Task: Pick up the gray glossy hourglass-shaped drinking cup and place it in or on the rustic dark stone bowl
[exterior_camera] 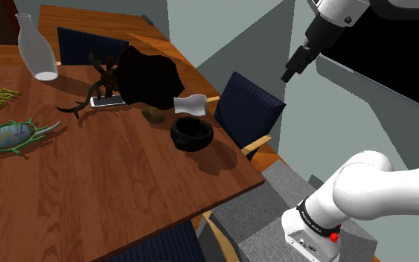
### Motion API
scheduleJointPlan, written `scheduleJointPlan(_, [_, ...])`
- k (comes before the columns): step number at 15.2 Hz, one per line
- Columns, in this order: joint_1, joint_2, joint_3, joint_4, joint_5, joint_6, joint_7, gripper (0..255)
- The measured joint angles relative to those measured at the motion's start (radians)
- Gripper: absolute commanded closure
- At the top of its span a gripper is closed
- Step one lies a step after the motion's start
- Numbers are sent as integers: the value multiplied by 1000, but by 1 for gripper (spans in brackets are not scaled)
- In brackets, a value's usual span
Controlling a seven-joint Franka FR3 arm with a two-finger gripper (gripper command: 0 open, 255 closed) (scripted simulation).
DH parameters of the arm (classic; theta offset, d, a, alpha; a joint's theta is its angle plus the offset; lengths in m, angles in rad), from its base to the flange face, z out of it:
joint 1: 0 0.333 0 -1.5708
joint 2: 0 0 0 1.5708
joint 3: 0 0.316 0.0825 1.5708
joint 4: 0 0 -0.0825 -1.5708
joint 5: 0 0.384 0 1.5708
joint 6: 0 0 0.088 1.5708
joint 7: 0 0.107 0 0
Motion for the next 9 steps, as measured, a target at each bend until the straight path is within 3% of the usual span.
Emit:
scheduleJointPlan(3, [4,-5,-36,-41,10,54,-29,0])
scheduleJointPlan(9, [30,18,-214,-199,70,309,-187,0])
